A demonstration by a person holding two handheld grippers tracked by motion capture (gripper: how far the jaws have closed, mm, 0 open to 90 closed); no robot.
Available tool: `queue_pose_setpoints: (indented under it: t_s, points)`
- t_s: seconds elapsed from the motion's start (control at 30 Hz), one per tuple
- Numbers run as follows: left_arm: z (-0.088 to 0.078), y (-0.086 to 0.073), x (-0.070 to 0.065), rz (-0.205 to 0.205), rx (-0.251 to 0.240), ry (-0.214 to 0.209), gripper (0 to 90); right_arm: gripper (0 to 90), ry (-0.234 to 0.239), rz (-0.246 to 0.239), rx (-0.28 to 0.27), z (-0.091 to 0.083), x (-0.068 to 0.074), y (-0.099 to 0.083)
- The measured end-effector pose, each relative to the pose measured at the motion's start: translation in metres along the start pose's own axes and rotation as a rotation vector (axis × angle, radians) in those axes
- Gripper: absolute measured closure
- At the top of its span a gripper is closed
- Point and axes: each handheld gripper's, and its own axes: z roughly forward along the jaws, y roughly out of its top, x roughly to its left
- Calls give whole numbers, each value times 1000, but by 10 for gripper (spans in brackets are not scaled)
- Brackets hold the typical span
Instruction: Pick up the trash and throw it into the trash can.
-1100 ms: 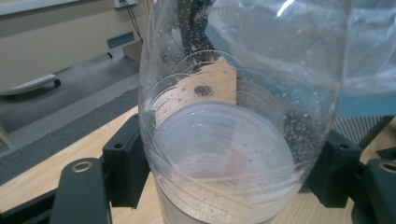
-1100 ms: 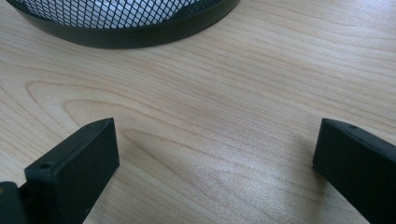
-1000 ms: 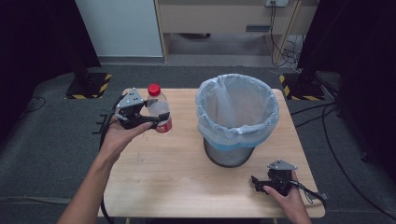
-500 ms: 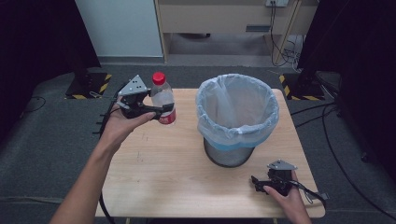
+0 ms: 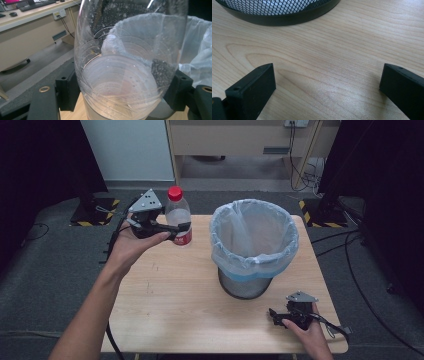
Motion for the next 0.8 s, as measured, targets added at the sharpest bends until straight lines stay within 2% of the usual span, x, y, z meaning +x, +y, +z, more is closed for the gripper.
queue_pose_setpoints:
  t_s: [0.13,0.3,0.47,0.8]
  points:
    - [0,12,-3,15,-9,-17,267,3,-2,0,-1,0,0,0]
    - [0,18,-6,34,-5,-37,267,3,-2,0,-1,0,0,0]
    - [-4,25,-5,28,-13,-53,267,3,-1,-1,-1,0,0,0]
    - [-6,43,-12,64,-15,-75,267,3,-1,-1,-1,0,0,0]
